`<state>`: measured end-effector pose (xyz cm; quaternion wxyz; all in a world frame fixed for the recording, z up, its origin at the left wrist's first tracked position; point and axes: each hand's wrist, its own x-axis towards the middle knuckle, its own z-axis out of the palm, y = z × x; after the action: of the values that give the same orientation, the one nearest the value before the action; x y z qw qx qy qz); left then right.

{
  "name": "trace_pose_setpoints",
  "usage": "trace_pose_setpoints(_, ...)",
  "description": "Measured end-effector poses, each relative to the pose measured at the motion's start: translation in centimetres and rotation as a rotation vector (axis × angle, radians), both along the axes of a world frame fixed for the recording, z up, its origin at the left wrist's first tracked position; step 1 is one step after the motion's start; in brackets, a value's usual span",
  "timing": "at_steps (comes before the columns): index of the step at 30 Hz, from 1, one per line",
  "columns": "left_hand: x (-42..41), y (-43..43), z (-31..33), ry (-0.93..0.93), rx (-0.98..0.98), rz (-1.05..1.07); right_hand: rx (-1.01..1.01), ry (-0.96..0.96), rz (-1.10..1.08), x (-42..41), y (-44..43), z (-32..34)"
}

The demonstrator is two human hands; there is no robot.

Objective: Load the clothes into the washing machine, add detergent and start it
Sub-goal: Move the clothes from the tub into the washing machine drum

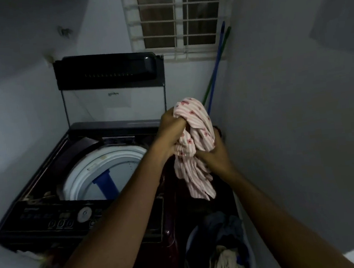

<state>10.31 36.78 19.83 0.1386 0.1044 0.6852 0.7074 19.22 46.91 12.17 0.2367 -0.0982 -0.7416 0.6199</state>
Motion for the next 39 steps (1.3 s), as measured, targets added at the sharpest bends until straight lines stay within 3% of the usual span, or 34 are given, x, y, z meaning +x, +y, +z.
trace_pose_setpoints(3, -1.8, -3.2, 0.0, 0.082, 0.061, -0.146, -0.078, 0.037, -0.087, -3.0, -0.9, 0.9)
trace_pose_setpoints(7, -5.0, -7.4, -1.8, 0.110, -0.020, -0.185, -0.121, 0.024, -0.095, -7.9, -3.3, 1.7)
trace_pose_setpoints(10, -8.3, -10.9, -3.7, 0.053, -0.032, -0.144, -0.126, -0.014, -0.090, -11.6, -6.8, 1.3)
trace_pose_setpoints(18, -17.1, -19.7, -10.4, -0.179, -0.001, 0.016, 0.088, -0.139, -0.134, -19.4, -16.6, -3.7)
trace_pose_setpoints(23, -19.8, -22.1, -14.9, -0.234, -0.025, 0.066, 0.024, -0.145, -0.184, -20.2, -20.3, -7.3)
trace_pose_setpoints(27, -22.6, -22.8, -18.6, -0.076, -0.260, 0.021, 0.204, -0.322, -0.177, -21.2, -21.4, -9.1)
trace_pose_setpoints(30, -24.9, -23.5, -21.3, 0.064, -0.744, -0.167, 0.529, -0.565, 0.000, -23.0, -20.2, -10.1)
trace_pose_setpoints(32, -25.7, -24.9, -22.7, 0.104, -1.061, -0.292, 0.595, -0.722, 0.121, -23.6, -19.5, -10.2)
trace_pose_setpoints(33, -26.0, -25.4, -23.4, 0.112, -1.126, -0.341, 0.591, -0.789, 0.142, -23.8, -19.2, -10.3)
trace_pose_setpoints(39, -24.9, -25.9, -24.0, 0.139, -0.915, -0.427, 0.640, -0.867, 0.128, -23.2, -18.7, -11.8)
